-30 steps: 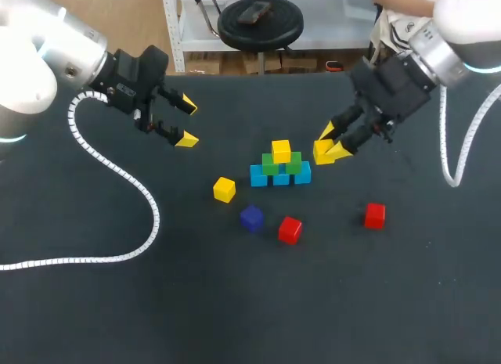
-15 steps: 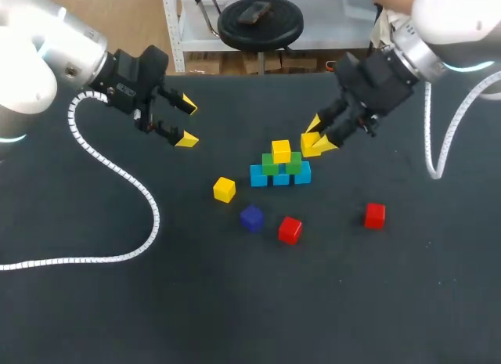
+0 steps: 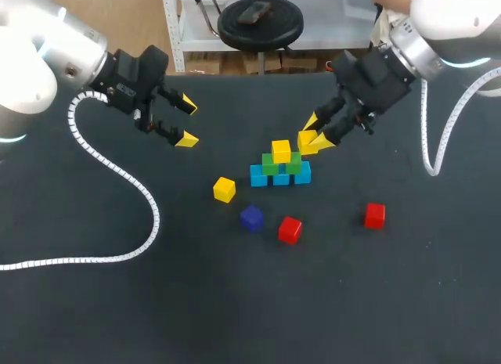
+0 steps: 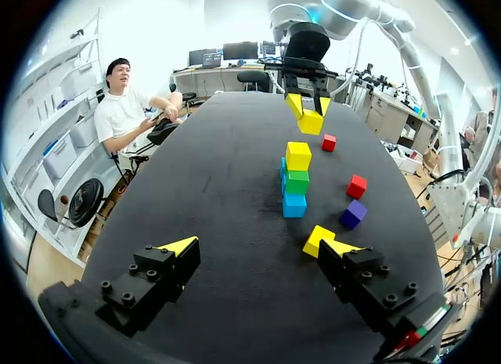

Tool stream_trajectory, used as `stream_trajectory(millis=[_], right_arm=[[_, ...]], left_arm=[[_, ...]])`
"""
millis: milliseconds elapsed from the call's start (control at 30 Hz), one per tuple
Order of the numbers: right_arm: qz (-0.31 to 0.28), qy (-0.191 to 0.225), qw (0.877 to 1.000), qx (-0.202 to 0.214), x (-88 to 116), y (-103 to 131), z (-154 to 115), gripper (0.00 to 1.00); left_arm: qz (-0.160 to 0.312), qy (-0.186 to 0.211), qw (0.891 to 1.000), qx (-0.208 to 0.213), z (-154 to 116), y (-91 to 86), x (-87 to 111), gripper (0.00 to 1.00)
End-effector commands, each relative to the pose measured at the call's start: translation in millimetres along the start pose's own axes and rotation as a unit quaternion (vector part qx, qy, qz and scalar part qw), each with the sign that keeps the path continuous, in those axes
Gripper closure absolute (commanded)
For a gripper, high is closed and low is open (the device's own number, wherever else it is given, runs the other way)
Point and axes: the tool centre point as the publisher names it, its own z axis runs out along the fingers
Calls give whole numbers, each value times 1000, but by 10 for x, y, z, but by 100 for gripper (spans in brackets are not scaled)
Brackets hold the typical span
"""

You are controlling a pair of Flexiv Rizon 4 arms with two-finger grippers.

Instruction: Place the blue cubes, place green cubes on the blue cubes, place the yellow cubes on the green cubes, then place the red cubes on the yellow cubes, and place purple cube on the red cubes.

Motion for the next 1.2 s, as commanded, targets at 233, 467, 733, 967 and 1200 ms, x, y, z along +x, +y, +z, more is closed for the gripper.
stream_trajectory(millis=[233, 467, 733, 967, 1200], right_arm=[[0, 0, 1000, 0, -1, -3, 3, 100], [29, 10, 1000, -4, 143, -69, 92, 100], [51, 17, 999, 3, 279, -170, 12, 100], [101, -16, 995, -16, 230, -198, -24, 100], [101, -15, 995, -14, 185, -168, 31, 100]], left_arm=[[0, 1, 1000, 3, 2, 23, -1, 0], [0, 1, 1000, 3, 2, 23, -1, 0], [0, 1, 1000, 3, 2, 23, -1, 0], [0, 1, 1000, 3, 2, 23, -1, 0], [0, 1, 1000, 3, 2, 23, -1, 0]])
